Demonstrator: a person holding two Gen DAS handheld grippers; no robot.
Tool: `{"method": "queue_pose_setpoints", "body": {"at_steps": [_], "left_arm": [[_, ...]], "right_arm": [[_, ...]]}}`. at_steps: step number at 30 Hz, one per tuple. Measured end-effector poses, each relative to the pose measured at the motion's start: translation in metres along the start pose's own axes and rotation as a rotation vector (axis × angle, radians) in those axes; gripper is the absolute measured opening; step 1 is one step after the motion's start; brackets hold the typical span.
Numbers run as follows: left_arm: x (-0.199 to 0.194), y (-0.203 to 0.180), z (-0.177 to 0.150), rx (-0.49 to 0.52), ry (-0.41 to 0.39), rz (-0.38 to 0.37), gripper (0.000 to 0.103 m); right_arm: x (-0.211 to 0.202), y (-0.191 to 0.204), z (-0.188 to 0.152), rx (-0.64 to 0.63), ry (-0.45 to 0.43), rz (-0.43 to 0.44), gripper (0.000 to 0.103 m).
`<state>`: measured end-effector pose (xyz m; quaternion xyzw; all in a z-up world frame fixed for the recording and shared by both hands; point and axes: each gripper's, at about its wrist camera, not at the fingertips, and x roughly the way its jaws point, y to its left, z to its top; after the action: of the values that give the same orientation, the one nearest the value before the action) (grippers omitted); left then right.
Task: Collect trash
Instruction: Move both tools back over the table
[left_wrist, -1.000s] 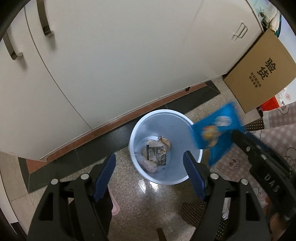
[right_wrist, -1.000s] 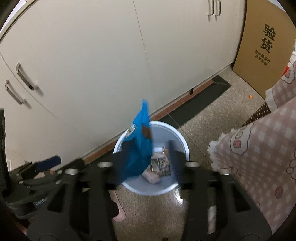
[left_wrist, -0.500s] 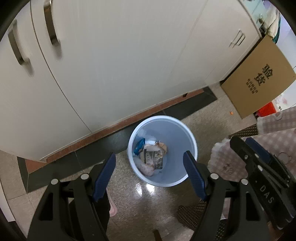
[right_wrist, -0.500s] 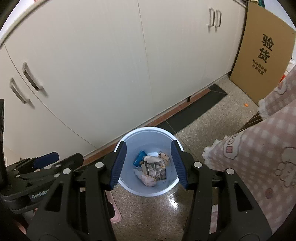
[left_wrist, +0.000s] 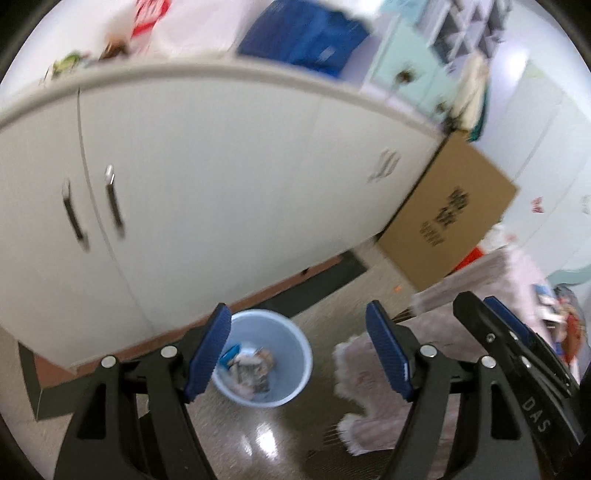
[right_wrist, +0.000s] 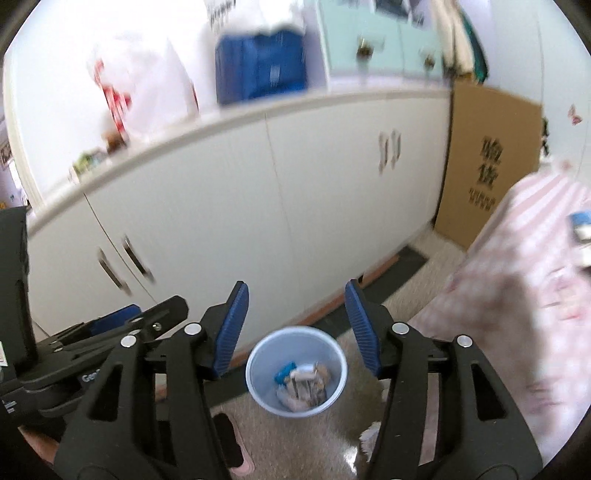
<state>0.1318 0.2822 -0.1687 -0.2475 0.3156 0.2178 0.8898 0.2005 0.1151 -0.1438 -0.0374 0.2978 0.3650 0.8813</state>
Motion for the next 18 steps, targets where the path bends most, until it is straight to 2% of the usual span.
{"method": "queue_pose_setpoints", "body": {"at_steps": [5, 8, 13, 18], "left_arm": [[-0.044, -0.065, 0.002, 0.107, -0.078, -0.088, 0.077], [-0.06, -0.107, -0.005, 0.183, -0.088, -0.144, 0.077], [-0.069, -0.174, -0.026, 0.313, -0.056, -0.234, 0.078], [-0.054, -0.239, -0.048, 0.421, 0.008, -0.297, 0.078]], "right_arm": [[-0.079, -0.031, 0.011, 0.028, -0.123, -0.063, 0.058], [-0.116, -0.059, 0.012, 0.061, -0.165, -0.117, 0.061], [-0.166, -0.12, 0.0, 0.149, -0.201, -0.243, 0.061], [-0.2, -0.188, -0.021, 0.263, -0.206, -0.359, 0.063]]}}
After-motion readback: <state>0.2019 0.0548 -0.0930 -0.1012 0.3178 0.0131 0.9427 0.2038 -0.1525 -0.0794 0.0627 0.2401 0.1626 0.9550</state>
